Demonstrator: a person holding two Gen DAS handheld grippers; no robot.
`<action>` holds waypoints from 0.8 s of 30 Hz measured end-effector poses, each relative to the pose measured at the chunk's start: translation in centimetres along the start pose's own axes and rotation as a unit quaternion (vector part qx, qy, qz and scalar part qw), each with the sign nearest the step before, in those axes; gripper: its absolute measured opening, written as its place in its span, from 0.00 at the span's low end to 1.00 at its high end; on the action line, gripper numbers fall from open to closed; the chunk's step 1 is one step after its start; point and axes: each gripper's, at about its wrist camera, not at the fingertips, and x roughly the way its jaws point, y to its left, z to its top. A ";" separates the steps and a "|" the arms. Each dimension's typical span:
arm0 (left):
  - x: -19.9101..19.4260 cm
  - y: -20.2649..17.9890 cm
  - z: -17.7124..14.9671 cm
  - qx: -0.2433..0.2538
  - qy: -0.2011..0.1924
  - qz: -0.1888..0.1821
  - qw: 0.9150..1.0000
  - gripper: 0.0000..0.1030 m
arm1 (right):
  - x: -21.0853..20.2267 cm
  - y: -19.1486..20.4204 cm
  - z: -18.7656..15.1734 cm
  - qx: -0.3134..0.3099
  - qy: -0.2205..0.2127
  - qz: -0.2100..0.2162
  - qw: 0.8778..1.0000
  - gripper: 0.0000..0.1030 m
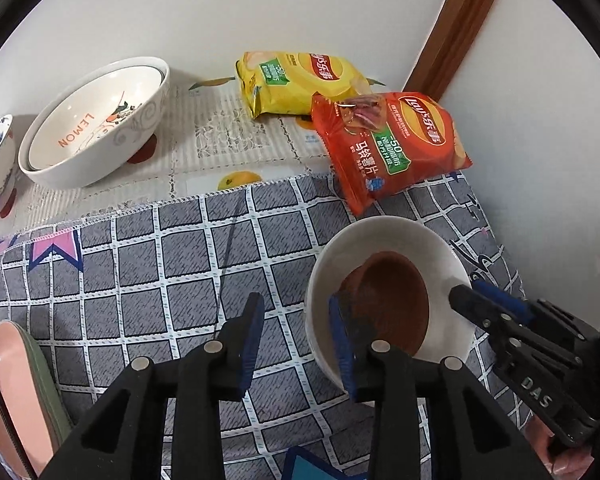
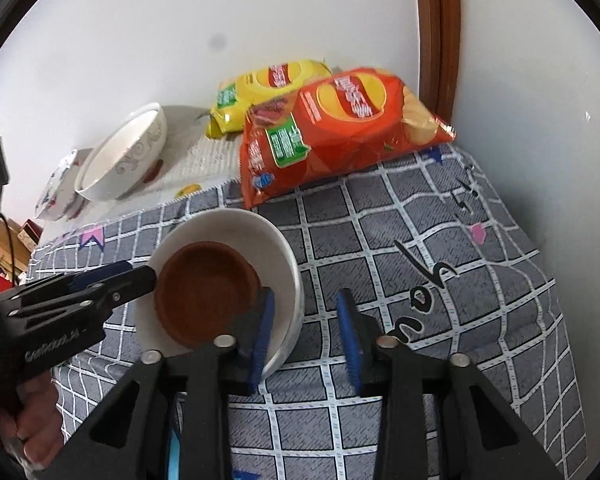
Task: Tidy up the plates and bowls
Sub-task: 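Lift the white bowl with the left gripper and carry it toward the pink plate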
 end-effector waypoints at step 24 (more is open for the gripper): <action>2.6 0.1 -0.3 0.004 0.020 0.030 0.999 0.31 | 3.4 0.7 1.3 -0.026 0.047 -0.031 0.998 0.23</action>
